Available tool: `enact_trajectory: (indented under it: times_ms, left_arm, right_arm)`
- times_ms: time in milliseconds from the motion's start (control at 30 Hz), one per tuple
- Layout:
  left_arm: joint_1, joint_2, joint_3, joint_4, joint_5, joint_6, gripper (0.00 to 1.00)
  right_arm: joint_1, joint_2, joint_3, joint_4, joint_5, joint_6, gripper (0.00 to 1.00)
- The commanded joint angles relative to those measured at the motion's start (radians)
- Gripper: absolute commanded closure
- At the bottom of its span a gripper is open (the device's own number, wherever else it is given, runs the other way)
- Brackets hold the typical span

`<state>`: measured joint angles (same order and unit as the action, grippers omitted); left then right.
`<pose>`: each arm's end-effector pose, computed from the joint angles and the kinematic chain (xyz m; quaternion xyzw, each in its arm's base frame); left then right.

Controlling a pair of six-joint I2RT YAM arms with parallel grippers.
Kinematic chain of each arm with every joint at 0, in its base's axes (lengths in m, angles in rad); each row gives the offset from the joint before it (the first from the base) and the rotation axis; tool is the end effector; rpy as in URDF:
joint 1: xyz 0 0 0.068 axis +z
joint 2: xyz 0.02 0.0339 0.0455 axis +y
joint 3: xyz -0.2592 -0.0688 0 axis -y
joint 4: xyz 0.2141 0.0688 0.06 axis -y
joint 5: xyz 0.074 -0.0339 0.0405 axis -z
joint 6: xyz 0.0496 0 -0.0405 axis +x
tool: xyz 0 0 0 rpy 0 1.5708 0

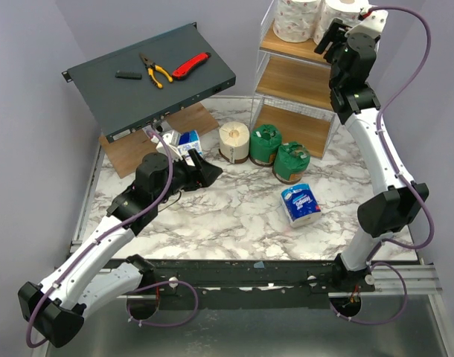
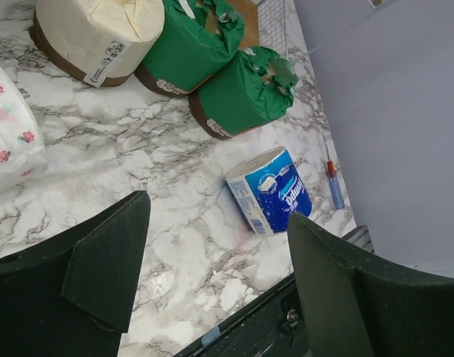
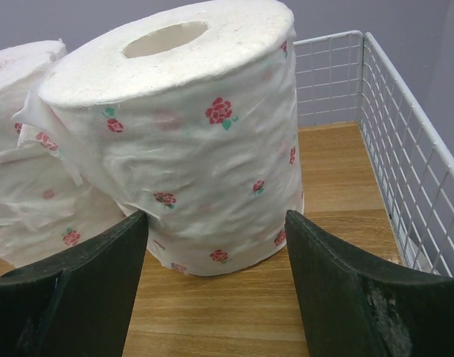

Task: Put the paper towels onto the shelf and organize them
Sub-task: Place the paper towel on the shelf.

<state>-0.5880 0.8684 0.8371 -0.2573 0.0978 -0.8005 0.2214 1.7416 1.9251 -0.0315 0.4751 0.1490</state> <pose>0.1526 -0.1076 0.3295 -0.0558 0.7991 -0.4123 0.4340 0.3761 0.0614 0.4849 0.1555 0.6391 -0.0149 0.7531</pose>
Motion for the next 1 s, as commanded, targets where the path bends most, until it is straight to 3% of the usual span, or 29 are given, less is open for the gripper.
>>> enact_trajectory:
  times_ms: [0,967]
  left_arm:
    - [0.009,0.008,-0.006,0.027,-0.012,0.018,0.24]
    - [0.031,0.006,-0.010,0.030,0.008,0.026,0.24]
  right_arm:
    - [-0.021,0.028,-0.007,0.021,0.029,-0.006,0.25]
    - [-0.044,0.067,0.061,0.039,0.232,-0.035,0.19]
